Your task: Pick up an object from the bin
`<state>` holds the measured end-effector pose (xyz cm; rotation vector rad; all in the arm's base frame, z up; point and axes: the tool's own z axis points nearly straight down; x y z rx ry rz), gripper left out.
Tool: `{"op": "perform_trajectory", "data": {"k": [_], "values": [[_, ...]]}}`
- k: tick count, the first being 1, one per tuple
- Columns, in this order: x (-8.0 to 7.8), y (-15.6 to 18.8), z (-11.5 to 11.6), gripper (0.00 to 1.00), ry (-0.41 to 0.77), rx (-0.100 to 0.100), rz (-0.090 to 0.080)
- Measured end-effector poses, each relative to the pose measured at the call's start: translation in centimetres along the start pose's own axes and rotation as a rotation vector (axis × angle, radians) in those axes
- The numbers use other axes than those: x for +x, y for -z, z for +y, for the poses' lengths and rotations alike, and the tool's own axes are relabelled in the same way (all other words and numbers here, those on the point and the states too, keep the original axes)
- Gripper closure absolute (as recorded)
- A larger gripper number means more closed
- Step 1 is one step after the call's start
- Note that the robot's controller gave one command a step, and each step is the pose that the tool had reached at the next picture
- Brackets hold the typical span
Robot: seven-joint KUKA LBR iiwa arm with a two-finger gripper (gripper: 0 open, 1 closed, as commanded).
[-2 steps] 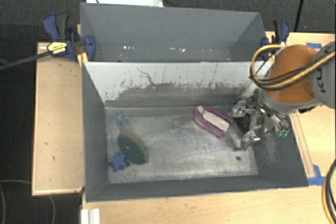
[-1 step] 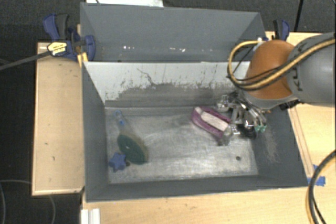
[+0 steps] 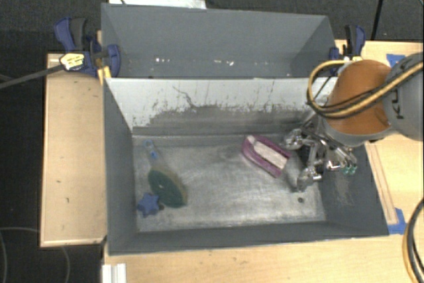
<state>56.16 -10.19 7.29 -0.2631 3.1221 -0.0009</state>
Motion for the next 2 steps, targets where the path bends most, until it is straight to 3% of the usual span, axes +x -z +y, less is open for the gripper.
{"op": "perform_trajectory", "data": {"k": [1, 2], "values": [[-2.8, 0.1, 8.2, 0.00, 0.048, -0.001, -0.005], [-3.8, 0.1, 12.4, 0.00, -0.123, 0.001, -0.005]]}}
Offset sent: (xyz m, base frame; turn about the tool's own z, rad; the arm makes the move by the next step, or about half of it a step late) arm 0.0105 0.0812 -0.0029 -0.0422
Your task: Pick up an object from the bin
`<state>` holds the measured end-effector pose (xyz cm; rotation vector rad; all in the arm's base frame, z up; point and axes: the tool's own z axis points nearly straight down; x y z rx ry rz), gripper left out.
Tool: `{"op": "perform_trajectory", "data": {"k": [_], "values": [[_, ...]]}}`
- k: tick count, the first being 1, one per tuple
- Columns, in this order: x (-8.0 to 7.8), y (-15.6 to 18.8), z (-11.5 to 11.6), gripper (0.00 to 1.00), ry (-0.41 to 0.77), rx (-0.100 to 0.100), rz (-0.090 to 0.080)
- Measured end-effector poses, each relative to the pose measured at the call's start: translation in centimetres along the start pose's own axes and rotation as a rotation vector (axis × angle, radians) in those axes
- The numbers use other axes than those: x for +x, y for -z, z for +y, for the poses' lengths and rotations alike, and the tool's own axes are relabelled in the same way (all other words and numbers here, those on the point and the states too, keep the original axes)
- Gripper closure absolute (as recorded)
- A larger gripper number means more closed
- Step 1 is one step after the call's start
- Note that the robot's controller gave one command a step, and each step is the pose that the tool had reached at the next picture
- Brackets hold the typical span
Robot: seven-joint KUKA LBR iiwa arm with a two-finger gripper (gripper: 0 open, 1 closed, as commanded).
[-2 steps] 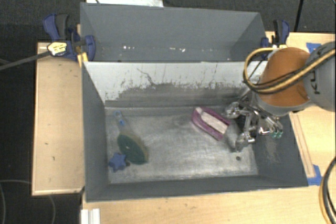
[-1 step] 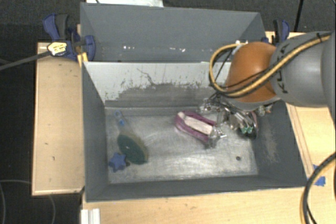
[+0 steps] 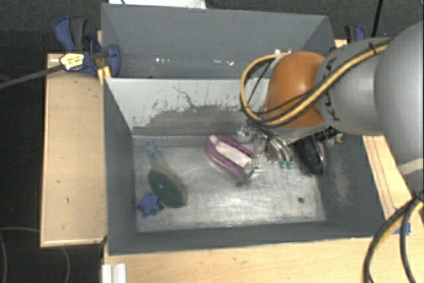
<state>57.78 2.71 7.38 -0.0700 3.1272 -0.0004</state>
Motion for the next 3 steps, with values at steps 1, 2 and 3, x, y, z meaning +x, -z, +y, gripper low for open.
{"op": "perform_trajectory", "data": {"k": [1, 2, 3], "values": [[-0.6, 0.0, 2.9, 0.00, -0.088, 0.005, 0.005], [-0.9, 0.0, 7.3, 0.00, 0.120, -0.003, 0.002], [-0.1, -0.1, 10.0, 0.00, -0.156, -0.002, 0.005]]}}
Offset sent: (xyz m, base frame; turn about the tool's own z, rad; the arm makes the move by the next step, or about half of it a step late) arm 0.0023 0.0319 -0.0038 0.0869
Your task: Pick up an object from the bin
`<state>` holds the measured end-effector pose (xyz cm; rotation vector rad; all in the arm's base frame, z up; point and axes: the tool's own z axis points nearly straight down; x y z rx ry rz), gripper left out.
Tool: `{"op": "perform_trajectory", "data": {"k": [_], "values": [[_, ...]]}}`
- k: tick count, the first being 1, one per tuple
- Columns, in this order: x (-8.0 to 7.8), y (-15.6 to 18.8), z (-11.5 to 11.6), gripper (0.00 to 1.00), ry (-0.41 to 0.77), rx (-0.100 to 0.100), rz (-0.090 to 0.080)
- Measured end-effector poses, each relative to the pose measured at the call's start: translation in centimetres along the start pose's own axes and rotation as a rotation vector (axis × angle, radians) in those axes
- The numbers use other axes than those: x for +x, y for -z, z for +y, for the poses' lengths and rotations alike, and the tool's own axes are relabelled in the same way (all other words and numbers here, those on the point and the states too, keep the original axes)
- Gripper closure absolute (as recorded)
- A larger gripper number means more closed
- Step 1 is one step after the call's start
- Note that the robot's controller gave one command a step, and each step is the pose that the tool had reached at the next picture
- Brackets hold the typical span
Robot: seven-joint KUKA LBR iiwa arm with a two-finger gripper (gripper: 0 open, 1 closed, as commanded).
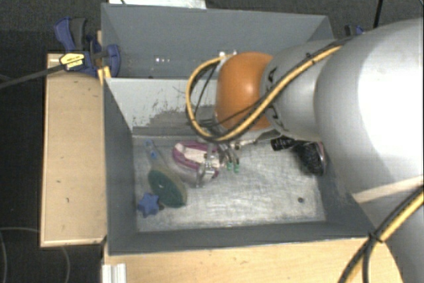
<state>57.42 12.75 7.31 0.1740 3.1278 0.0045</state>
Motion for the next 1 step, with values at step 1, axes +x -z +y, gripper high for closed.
{"op": "perform_trajectory", "data": {"k": [1], "values": [[-0.17, 0.15, -0.13, 1.00, 0.002, 0.001, -0.005]]}}
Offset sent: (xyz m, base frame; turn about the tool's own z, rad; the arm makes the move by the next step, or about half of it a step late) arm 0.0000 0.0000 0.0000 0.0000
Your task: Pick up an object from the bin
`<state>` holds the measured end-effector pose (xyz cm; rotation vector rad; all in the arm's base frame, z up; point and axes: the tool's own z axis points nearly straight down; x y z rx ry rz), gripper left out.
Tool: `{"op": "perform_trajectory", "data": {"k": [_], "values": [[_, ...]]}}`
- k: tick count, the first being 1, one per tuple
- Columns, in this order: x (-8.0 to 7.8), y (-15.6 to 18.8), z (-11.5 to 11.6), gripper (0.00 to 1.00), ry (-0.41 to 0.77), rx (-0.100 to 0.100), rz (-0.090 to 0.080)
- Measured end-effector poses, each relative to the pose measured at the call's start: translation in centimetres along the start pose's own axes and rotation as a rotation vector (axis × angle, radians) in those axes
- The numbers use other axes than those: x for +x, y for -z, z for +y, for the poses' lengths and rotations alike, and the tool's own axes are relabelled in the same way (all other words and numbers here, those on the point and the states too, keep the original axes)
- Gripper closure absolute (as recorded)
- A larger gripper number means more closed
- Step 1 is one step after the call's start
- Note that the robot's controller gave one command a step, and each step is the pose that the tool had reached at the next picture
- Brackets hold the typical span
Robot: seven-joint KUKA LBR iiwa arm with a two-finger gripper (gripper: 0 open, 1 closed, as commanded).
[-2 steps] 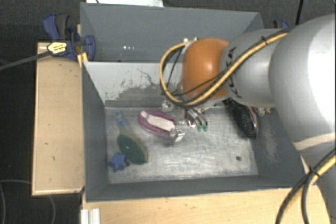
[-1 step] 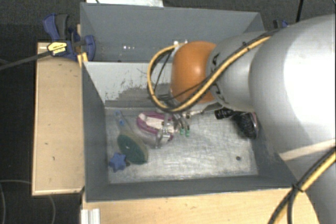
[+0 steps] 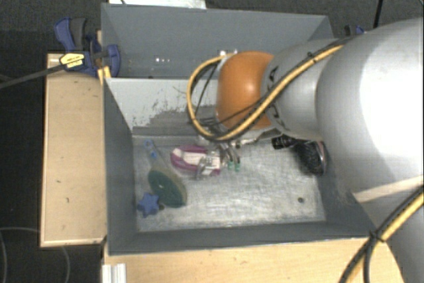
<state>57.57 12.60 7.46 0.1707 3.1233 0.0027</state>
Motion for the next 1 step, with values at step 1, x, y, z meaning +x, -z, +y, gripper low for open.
{"op": "perform_trajectory", "data": {"k": [1], "values": [[1.25, 17.51, -0.03, 1.00, 0.072, 0.000, 0.004]]}}
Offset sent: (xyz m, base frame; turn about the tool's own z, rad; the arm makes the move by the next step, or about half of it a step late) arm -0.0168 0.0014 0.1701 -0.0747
